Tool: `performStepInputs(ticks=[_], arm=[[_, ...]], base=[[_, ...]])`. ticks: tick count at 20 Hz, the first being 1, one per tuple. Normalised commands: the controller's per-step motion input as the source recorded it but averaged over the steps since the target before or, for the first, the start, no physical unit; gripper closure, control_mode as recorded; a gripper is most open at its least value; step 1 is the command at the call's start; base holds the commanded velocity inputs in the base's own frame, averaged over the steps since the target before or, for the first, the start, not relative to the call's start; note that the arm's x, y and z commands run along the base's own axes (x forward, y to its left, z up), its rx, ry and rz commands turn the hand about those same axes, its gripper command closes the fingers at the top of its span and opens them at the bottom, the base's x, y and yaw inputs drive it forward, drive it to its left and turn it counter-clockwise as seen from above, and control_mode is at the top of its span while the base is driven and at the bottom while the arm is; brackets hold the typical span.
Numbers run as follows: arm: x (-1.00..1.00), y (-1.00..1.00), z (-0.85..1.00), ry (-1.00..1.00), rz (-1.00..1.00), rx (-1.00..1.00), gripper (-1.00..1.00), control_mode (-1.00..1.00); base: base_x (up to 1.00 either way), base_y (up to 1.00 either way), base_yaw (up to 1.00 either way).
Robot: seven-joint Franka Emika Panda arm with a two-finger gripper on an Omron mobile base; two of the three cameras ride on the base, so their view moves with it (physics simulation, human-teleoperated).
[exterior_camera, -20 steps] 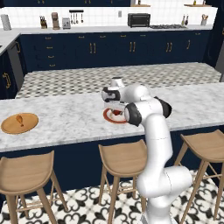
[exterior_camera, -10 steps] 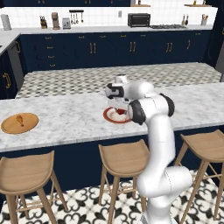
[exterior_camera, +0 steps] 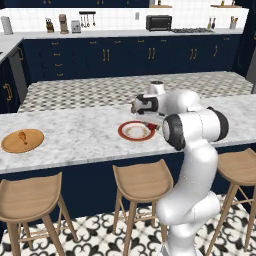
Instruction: Pick the chicken drumstick and bell pepper from their plates and place them in the bowl. Then put the bowl in the fridge.
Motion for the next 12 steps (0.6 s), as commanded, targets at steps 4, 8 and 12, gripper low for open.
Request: performStepInputs(ticks=[4,8,12], arm=[[-0.19,-0.88,0.48,-0.10,0.03,0.00,1.00,-1.00],[0.00,-0.94,0.34,-0.03,0.05,-0.01,1.00,-1.00],[0.14,-0.90,0.16,0.00,0.06,-0.03,1.00,-1.00]], base=[[0.00,0.00,0.00],[0.00,0.00,0.00],[0.00,0.00,0.00]])
